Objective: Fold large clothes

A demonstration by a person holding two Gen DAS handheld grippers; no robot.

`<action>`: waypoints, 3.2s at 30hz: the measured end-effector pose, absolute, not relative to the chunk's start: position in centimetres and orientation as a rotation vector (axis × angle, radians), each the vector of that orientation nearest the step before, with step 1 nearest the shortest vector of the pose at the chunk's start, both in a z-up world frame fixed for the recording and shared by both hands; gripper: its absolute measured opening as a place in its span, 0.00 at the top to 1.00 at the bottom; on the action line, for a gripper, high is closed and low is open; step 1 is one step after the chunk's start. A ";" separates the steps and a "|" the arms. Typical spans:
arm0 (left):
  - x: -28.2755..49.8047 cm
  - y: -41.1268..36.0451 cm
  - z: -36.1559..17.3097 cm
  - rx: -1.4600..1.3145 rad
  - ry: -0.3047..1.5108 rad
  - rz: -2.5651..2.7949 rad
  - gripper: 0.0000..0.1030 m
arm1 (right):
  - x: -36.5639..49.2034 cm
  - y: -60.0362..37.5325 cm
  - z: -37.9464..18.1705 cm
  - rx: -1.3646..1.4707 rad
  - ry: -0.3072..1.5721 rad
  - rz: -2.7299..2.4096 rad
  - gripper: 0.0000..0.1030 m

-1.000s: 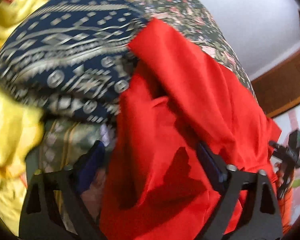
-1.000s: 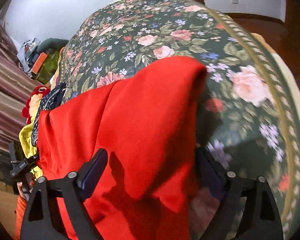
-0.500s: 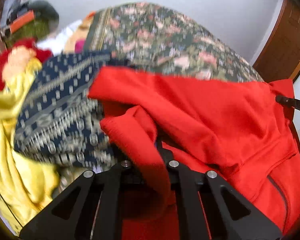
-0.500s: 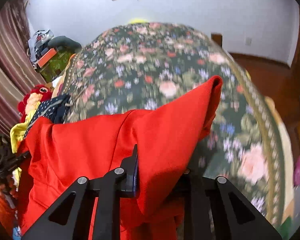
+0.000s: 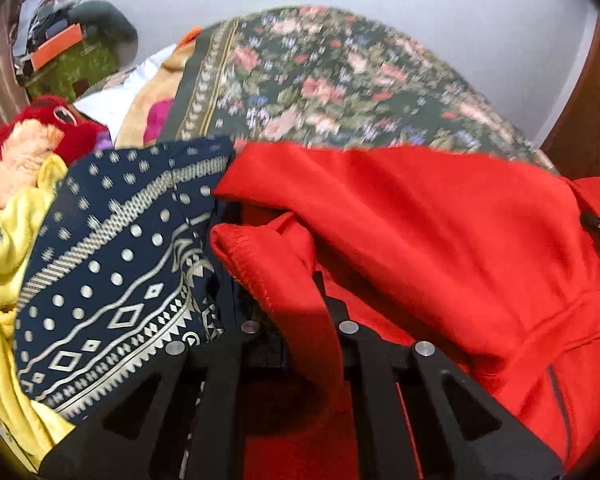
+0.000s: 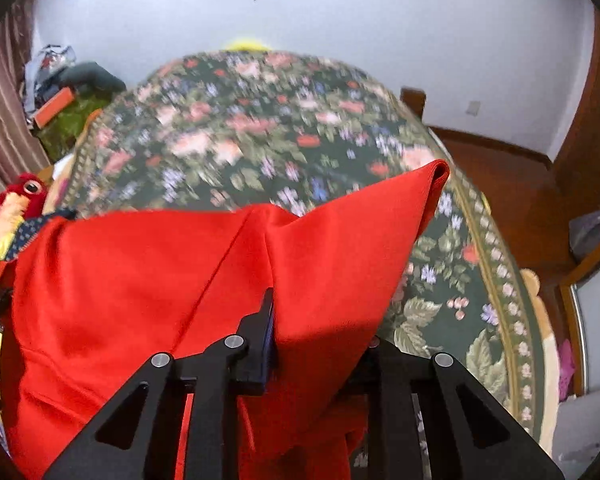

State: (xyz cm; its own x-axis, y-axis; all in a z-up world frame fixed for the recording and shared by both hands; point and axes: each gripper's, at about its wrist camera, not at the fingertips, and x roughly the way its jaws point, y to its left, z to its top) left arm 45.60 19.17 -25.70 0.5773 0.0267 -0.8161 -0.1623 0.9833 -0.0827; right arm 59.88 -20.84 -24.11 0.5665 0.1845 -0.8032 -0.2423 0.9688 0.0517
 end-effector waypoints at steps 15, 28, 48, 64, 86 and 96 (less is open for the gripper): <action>42.9 19.0 -26.4 -0.106 1.009 0.123 0.60 | 56.8 -23.4 -23.2 -0.010 0.984 0.199 0.13; 34.0 16.8 -16.4 -0.074 0.879 0.063 0.49 | 43.7 -23.0 -12.4 -0.036 0.849 0.314 0.13; 20.2 18.5 -22.0 -0.208 1.016 0.020 0.39 | 29.5 -27.0 -17.0 -0.030 0.990 0.320 0.13; 17.3 18.5 -28.5 -0.429 1.130 -0.053 0.53 | 26.0 -28.0 -22.9 0.063 1.101 0.379 0.30; 20.4 18.0 -17.7 -0.284 0.856 -0.030 1.00 | 30.1 -23.6 -15.6 0.061 0.905 0.543 0.91; 23.0 18.8 -16.3 -0.186 0.908 -0.026 0.86 | 33.3 -20.9 -14.3 0.024 0.867 0.574 0.91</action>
